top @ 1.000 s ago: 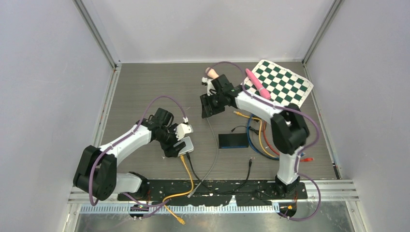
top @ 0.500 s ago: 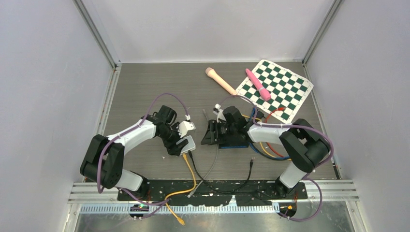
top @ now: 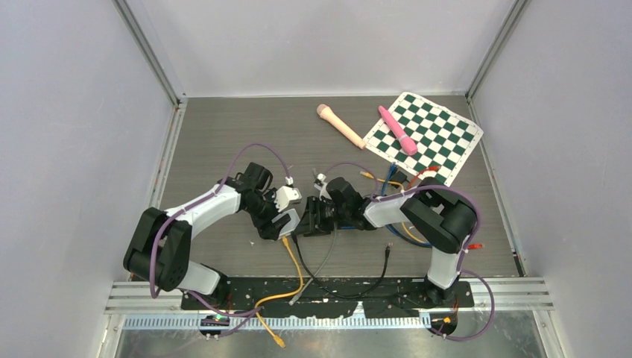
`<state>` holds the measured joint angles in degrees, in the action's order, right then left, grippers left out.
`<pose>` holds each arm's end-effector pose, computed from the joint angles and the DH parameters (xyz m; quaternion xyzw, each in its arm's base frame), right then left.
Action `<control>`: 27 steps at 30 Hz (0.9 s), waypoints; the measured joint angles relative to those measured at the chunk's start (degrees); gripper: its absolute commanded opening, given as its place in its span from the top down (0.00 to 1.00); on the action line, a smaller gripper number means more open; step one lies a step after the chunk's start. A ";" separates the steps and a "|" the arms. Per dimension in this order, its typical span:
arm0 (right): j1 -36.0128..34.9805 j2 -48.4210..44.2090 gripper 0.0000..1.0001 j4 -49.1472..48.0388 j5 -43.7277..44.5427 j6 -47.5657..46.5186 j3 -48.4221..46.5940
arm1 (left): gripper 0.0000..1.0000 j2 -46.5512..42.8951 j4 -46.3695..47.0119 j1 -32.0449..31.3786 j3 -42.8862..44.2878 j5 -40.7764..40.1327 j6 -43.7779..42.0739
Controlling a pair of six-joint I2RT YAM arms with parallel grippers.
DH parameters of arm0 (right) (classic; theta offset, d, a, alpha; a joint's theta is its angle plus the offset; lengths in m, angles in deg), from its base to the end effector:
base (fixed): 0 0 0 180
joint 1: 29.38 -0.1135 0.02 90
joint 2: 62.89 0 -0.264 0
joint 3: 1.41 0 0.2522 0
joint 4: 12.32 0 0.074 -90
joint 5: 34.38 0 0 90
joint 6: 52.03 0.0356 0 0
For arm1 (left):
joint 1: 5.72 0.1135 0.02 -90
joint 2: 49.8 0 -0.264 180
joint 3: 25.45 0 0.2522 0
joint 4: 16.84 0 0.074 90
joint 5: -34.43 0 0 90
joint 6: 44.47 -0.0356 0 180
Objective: Pull the plug from the switch port
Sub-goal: Pull the connector from the switch port.
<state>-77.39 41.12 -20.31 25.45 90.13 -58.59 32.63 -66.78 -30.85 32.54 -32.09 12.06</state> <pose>0.2129 0.2632 0.1200 -0.0808 0.8744 0.4704 0.0875 0.2145 -0.1163 0.1681 0.4988 0.8324 -0.1914 0.1474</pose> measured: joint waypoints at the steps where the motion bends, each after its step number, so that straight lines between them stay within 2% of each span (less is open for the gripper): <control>1: 0.00 0.28 0.48 -0.72 0.20 0.59 0.00 | 1.00 0.00 0.00 0.00 0.00 0.00 0.00; 10: -0.15 3.67 0.55 -6.56 0.46 5.68 -0.31 | 1.00 0.00 -0.02 0.00 0.00 0.00 -0.02; 22: -1.77 4.52 0.64 -7.76 1.57 7.63 -0.31 | 1.00 0.00 0.09 0.00 -0.02 0.13 -0.09; 27: -1.81 4.83 0.74 -8.24 1.53 8.44 -0.31 | 1.00 -0.04 0.20 0.00 -0.07 0.04 -0.11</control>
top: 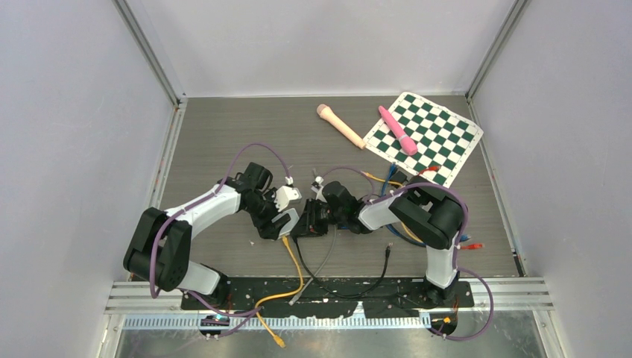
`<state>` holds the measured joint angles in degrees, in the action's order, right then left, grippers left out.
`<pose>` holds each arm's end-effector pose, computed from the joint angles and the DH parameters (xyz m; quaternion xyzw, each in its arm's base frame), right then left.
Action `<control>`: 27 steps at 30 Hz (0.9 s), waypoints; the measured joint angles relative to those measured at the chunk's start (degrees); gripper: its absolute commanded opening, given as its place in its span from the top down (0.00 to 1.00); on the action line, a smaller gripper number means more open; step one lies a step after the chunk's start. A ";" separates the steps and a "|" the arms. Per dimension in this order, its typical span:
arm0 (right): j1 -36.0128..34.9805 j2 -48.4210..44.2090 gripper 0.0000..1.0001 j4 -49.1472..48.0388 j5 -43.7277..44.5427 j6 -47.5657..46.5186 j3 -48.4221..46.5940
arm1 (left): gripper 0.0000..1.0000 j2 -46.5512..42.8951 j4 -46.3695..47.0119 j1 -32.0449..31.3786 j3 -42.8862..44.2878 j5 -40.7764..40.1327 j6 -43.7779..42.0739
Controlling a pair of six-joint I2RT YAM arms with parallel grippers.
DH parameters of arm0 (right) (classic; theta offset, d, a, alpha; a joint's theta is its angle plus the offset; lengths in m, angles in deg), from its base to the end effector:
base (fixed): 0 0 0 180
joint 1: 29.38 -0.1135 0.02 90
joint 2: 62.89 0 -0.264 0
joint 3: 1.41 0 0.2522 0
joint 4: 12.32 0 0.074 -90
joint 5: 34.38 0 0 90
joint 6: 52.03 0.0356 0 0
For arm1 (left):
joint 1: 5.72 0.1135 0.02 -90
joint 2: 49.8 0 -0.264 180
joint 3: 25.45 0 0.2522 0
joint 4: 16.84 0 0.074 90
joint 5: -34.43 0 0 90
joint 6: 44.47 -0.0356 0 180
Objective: Pull the plug from the switch port
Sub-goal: Pull the connector from the switch port.
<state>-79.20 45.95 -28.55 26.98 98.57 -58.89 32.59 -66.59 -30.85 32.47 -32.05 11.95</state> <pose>0.2120 0.2775 0.1058 -0.0327 0.8669 0.4919 0.0744 0.2145 -0.1163 0.1681 0.4998 0.8315 -0.1914 0.1489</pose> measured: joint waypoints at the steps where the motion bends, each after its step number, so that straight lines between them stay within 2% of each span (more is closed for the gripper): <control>1: 0.00 0.07 0.76 -0.24 0.00 0.04 0.00 | 1.00 0.00 0.07 0.00 0.00 -0.11 0.00; 7: 0.00 0.96 0.90 -1.90 -0.92 0.83 0.02 | 1.00 -0.02 0.15 0.02 -0.02 -0.76 -0.37; 8: 0.00 0.96 0.90 -1.92 -0.94 0.79 0.02 | 1.00 -0.04 0.15 0.00 -0.02 -0.83 -0.39; 9: 0.00 0.96 0.89 -1.97 -0.96 0.68 0.02 | 1.00 -0.04 0.15 0.00 -0.02 -0.83 -0.42; 12: 0.00 1.05 0.73 -2.08 -1.05 0.61 0.02 | 1.00 -0.04 0.15 0.00 -0.04 -0.85 -0.46; 14: 0.00 1.07 0.69 -2.10 -1.05 0.68 0.02 | 1.00 -0.04 0.15 0.00 -0.04 -0.85 -0.46; 19: -0.04 1.68 0.67 -2.23 -1.07 0.87 -0.11 | 1.00 -0.04 0.20 0.00 -0.04 -0.83 -0.44; 23: -0.17 2.16 0.72 -2.36 -1.53 0.92 -0.57 | 1.00 -0.04 0.20 0.00 -0.04 -0.87 -0.46; 27: -0.31 2.21 0.82 -2.29 -1.68 0.98 -0.66 | 1.00 -0.04 0.20 0.00 -0.04 -1.03 -0.48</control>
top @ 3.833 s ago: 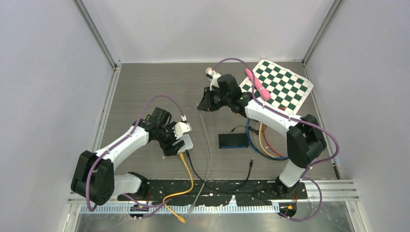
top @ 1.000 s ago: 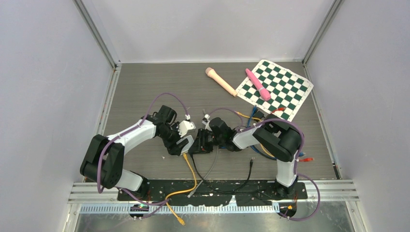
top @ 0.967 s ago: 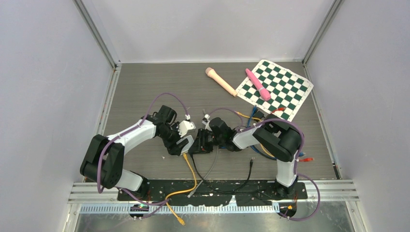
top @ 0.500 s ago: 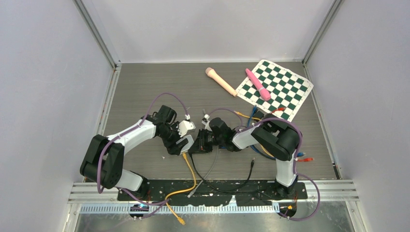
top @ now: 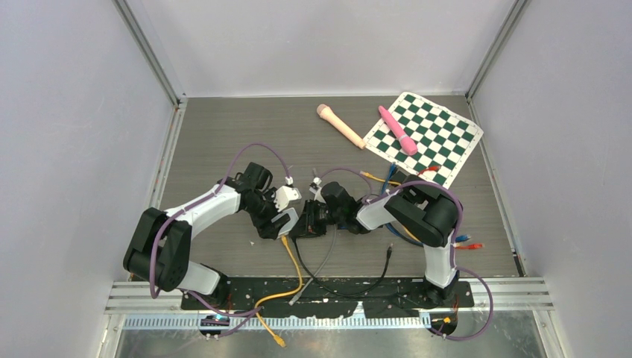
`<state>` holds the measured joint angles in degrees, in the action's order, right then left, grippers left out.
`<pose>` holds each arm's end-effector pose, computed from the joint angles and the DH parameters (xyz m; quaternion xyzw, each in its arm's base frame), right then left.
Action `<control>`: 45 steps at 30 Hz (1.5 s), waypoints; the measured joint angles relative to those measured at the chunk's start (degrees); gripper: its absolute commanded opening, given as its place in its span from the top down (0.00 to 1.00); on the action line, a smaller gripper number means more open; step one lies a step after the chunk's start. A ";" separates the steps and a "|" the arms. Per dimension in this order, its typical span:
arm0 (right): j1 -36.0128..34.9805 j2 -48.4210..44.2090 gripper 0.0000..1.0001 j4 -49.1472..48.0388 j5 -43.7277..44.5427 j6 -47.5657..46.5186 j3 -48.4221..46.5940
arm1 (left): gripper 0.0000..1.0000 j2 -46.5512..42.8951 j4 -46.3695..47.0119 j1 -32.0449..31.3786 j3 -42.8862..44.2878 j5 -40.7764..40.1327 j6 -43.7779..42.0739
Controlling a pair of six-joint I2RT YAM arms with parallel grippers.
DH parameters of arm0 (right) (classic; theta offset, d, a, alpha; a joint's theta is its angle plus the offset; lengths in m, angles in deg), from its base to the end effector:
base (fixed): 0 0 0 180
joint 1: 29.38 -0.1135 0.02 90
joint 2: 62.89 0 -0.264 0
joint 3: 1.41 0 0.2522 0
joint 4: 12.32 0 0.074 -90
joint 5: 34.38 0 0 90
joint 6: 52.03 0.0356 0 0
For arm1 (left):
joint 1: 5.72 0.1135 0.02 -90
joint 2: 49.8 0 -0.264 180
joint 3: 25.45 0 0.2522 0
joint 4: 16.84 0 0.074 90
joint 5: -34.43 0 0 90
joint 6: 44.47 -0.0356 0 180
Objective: Pull the plug from the switch port
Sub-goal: Pull the connector from the switch port.
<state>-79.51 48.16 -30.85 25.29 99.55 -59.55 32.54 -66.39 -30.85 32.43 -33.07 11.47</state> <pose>0.2127 0.2827 0.0996 -0.0363 0.8616 0.5025 0.0612 0.2150 -0.1159 0.1680 0.5033 0.8311 -0.1820 0.1510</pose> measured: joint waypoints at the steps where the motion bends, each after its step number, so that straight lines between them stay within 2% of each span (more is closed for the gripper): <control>1: 0.00 0.00 0.86 0.00 -0.07 -0.15 0.00 | 1.00 0.00 0.00 0.00 0.00 -0.04 -0.04; 4: 0.00 0.00 0.94 0.00 -0.20 -0.44 -0.04 | 1.00 0.00 -0.02 0.00 0.00 -0.15 -0.17; 6: 0.00 0.00 0.95 0.11 -0.20 -0.61 -0.09 | 1.00 0.00 -0.02 0.00 0.00 -0.17 -0.22; 22: -0.02 0.00 0.95 0.63 -1.03 -2.12 -0.37 | 1.00 0.00 -0.07 -0.04 0.00 -0.22 -0.26; 28: -0.07 -0.07 0.95 4.17 -1.86 -4.94 -2.27 | 1.00 -0.04 -0.15 -0.04 0.00 -0.68 -0.28; 34: -0.11 0.02 0.95 -2.27 -2.38 -1.14 1.05 | 1.00 -0.11 -0.52 -0.33 0.00 -0.15 -0.48; 45: -0.17 -0.26 0.95 -2.01 -2.45 -1.46 0.98 | 1.00 -0.13 -0.59 -0.42 0.00 0.00 -0.50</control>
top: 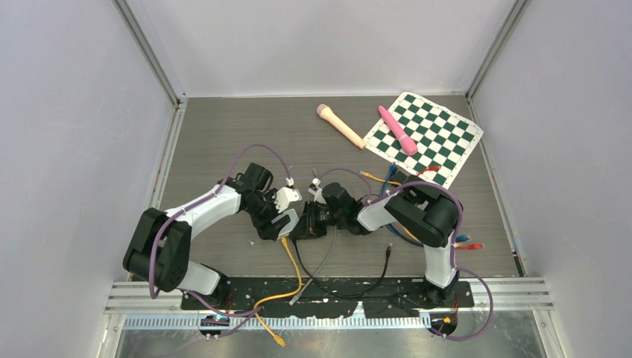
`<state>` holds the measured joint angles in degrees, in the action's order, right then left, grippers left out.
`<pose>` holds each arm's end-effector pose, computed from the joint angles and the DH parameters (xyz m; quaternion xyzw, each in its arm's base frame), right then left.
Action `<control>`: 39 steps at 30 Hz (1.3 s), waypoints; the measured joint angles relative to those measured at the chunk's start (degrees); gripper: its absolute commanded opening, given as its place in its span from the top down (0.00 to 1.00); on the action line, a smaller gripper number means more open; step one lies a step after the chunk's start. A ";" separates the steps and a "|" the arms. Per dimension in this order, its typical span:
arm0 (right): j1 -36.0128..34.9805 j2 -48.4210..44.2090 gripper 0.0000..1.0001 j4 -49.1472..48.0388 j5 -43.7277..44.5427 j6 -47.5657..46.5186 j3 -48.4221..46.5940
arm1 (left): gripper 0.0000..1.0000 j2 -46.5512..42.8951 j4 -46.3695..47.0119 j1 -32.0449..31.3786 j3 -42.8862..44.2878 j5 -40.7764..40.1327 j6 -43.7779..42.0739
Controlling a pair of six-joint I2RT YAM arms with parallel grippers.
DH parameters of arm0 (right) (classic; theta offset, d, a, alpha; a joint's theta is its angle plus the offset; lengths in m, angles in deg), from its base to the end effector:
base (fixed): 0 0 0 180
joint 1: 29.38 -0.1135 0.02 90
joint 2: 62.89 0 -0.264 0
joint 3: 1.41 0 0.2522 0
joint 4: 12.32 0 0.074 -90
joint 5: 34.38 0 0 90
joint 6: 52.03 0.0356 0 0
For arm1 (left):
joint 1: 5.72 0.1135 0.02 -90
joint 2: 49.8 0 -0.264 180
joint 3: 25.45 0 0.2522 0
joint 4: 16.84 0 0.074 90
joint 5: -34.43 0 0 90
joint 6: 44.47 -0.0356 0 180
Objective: Pull the plug from the switch port
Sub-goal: Pull the connector from the switch port.
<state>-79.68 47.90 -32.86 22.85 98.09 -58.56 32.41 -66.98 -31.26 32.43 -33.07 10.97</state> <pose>0.2089 0.2818 0.1005 -0.0617 0.8519 0.5169 0.0571 0.2131 -0.1169 0.1682 0.5094 0.8280 -0.1823 0.1473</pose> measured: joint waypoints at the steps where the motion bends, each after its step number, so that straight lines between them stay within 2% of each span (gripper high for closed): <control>1: -0.02 0.00 0.95 -0.46 0.04 0.13 0.26 | 1.00 -0.02 -0.02 0.00 0.00 0.04 0.02; 10: -1.11 -2.32 0.95 6.12 1.81 -4.83 -1.25 | 1.00 -0.96 -0.11 -0.02 -0.76 0.26 0.09; 17: -1.05 -0.83 0.95 -0.28 0.63 -0.61 1.01 | 1.00 -0.96 -0.37 -0.11 -0.81 0.35 0.07; 24: -1.07 -1.40 0.95 3.80 0.81 -2.51 -0.39 | 1.00 -1.05 -0.35 -0.26 -0.83 -0.20 0.33; 29: -0.96 -0.13 0.95 -1.27 0.04 0.59 1.09 | 1.00 -1.09 -0.46 -0.26 -0.85 -0.28 0.68; 39: -0.94 0.48 0.95 -2.62 -0.68 1.03 1.27 | 1.00 -1.11 -0.72 -0.33 -0.87 -0.76 0.87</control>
<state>-80.62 48.38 -35.48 22.17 99.12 -57.30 31.30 -67.70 -31.59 31.55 -33.84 11.84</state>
